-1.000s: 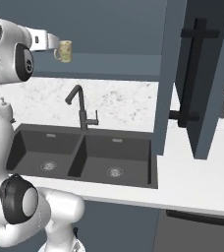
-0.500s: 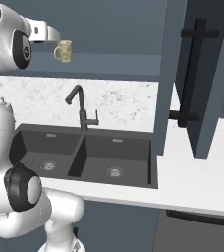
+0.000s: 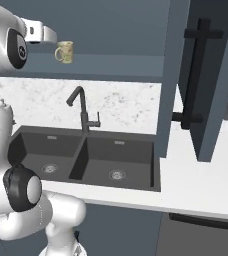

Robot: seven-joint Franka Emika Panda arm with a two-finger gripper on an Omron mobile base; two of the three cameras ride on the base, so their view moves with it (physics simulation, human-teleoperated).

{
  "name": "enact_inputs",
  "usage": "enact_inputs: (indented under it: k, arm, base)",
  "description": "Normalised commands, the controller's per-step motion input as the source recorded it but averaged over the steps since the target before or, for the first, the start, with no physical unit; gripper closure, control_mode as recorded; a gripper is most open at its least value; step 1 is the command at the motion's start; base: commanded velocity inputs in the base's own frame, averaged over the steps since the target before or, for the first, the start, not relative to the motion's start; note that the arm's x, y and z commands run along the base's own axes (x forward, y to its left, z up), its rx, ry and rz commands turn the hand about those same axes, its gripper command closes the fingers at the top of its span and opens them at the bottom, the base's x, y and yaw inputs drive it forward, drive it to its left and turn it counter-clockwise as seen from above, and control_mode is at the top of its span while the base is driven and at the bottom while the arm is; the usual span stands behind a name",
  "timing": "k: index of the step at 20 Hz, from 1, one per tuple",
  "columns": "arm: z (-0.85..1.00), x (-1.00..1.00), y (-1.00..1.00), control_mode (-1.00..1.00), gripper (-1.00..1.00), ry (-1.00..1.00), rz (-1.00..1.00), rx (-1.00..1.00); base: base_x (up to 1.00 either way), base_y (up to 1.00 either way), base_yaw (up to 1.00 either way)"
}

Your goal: Gather all objects into one cabinet and sort the glasses and bowls to opposite sides.

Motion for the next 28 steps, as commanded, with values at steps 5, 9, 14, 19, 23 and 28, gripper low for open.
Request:
enact_inputs:
  k: [5, 9, 14, 19, 23, 28]
  arm:
    - [0.0, 0.0, 0.14, -1.0, -1.0, 0.0, 0.0, 0.0]
    - [-0.2, 0.39, -0.17, -1.0, -1.0, 0.12, 0.0, 0.0]
    - [-0.05, 0.11, -0.02, -1.0, -1.0, 0.04, 0.0, 0.02]
    - [-0.08, 0.21, 0.15, -1.0, -1.0, 0.04, -0.03, 0.0]
    - [-0.69, 0.15, 0.09, -1.0, -1.0, 0.28, -0.18, 0.0]
    - [0.0, 0.07, 0.0, -1.0, -1.0, 0.0, 0.0, 0.0]
  base:
    - [0.0, 0.0, 0.0]
    - [0.0, 0.0, 0.0]
    - [0.0, 0.0, 0.0]
    - [0.0, 0.0, 0.0]
    - [0.0, 0.0, 0.0]
    - [0.0, 0.0, 0.0]
